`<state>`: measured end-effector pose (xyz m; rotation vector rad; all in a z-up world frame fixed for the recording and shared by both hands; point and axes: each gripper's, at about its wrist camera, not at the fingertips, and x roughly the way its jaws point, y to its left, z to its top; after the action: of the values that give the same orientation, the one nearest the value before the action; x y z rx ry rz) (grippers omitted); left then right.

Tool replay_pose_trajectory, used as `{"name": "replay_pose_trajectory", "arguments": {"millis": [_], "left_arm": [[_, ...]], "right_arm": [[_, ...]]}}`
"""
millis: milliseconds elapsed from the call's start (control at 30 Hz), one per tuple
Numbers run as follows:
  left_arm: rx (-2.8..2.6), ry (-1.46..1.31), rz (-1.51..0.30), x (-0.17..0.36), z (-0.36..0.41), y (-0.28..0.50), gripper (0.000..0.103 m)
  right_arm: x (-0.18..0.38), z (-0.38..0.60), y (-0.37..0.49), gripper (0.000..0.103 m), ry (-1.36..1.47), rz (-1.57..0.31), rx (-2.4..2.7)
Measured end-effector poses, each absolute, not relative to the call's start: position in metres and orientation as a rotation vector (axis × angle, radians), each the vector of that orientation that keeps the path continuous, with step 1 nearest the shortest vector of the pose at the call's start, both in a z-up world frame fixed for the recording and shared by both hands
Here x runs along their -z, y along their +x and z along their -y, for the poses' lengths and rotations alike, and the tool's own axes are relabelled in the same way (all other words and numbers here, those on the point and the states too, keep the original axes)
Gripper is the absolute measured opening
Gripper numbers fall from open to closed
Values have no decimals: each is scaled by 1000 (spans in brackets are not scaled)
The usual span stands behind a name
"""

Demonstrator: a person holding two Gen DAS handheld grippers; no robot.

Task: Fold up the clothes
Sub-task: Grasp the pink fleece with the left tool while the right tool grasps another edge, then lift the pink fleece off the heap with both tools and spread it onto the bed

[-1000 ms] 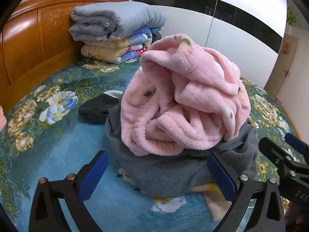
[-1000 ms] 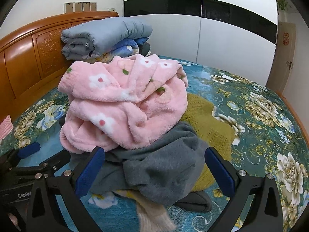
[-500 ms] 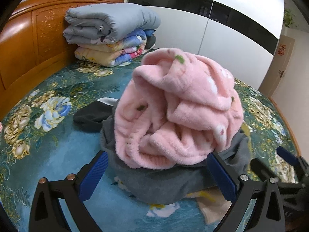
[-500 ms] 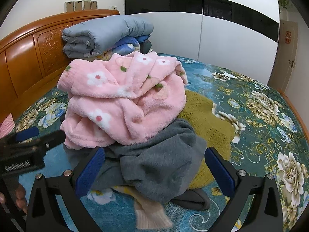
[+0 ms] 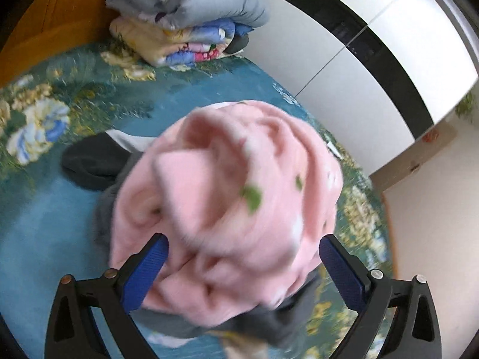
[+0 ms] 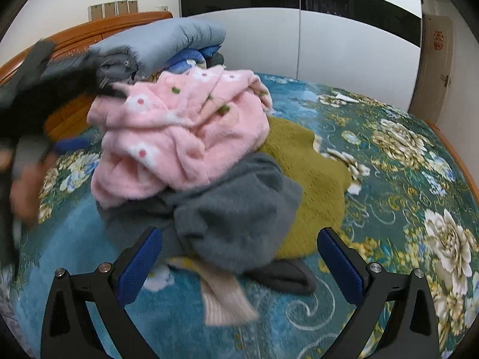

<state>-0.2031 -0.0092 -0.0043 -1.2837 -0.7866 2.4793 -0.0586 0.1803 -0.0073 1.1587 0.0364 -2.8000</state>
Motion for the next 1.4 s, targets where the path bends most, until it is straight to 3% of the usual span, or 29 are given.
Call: {"name": "replay_pose_trajectory", "arguments": {"millis": [67, 133, 167, 233, 300, 667, 900, 1200, 1400], "left_arm": [[-2468, -1302, 825, 3, 8, -212, 77], [-2463, -1366, 860, 4, 8, -219, 43], [-2462, -1389, 879, 4, 9, -221, 41], [-2470, -1374, 912, -2, 13, -216, 24], [-2480, -1325, 874, -18, 12, -202, 20], [-2419, -891, 610, -174, 9, -82, 17], [-2386, -697, 586, -237, 51, 5, 17], [-2430, -703, 697, -240, 124, 51, 17], [-2484, -742, 693, -229, 153, 67, 17]], "right_arm": [[9, -185, -50, 103, 1182, -35, 2799], [11, -190, -42, 103, 1205, -33, 2798], [12, -192, -38, 103, 1219, -29, 2797], [13, -197, -32, 103, 1252, -6, 2796], [11, -202, -25, 103, 1259, 20, 2811], [-9, -194, 8, 103, 1179, 236, 2746], [-29, -198, 30, 103, 1047, 419, 2712], [-8, -238, 10, 103, 930, 1249, 2290], [16, -230, -33, 103, 962, 1491, 2174]]}}
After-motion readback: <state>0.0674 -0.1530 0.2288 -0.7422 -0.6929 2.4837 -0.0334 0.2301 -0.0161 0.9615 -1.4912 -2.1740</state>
